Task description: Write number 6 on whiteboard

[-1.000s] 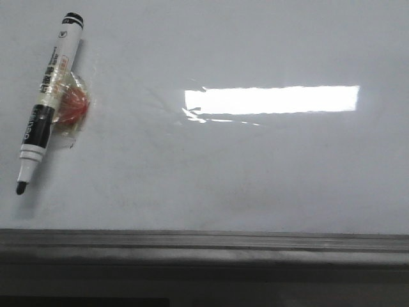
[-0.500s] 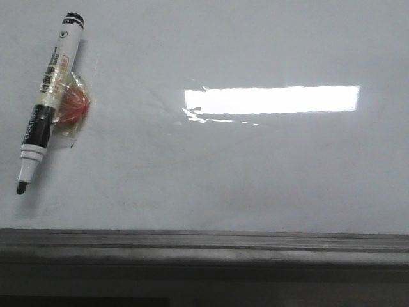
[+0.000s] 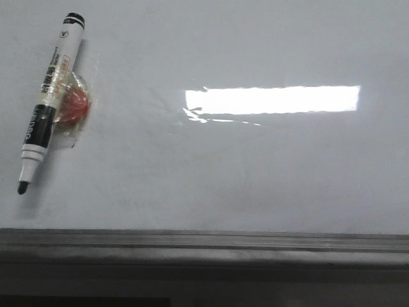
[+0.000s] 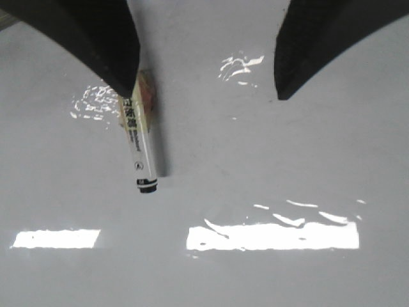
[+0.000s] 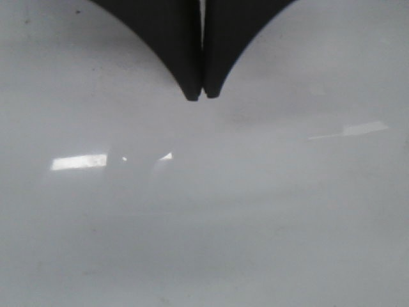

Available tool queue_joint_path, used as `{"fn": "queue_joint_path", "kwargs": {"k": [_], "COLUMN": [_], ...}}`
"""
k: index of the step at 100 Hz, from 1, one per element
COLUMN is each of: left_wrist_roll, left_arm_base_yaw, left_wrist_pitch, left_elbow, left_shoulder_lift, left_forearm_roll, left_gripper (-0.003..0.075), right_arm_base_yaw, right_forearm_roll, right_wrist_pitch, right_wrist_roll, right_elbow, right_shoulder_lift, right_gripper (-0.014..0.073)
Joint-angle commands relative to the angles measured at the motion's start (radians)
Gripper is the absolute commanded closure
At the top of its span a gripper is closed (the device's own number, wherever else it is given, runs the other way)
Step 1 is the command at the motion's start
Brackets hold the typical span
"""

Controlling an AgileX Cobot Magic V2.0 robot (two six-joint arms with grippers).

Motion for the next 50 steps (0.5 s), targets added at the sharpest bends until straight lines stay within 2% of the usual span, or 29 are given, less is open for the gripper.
{"fn": "queue_joint_path", "kwargs": {"k": [1, 14, 27, 50], "left_wrist_roll": [-0.109, -0.25, -0.275, -0.485], "left_arm_base_yaw": [-0.008, -0.009, -0.009, -0.012], "left_wrist_pitch": [-0.023, -0.059, -0.05, -0.034], "left_elbow": [-0.032, -0.032, -0.032, -0.032], "left_shoulder_lift": [0.012, -0.031, -0.065, -0.116], "left_forearm_roll": [0.09, 0.222, 0.288, 0.474], "left_gripper": [0.0291, 0.0291, 0.0291, 0.029], "right_arm_base_yaw": [0.002, 0.002, 0.002, 0.002], "right_forearm_roll": [-0.001, -0.001, -0.001, -0.001], "right_wrist_pitch": [-0.065, -0.065, -0.065, -0.065], "right_wrist_roll": [-0.009, -0.009, -0.009, -0.009], "right_elbow": [-0.026, -0.026, -0.026, -0.026], "right_shoulder_lift": [0.016, 0.016, 0.016, 0.016], "right_gripper": [0.0657, 0.0657, 0.0657, 0.0657]}}
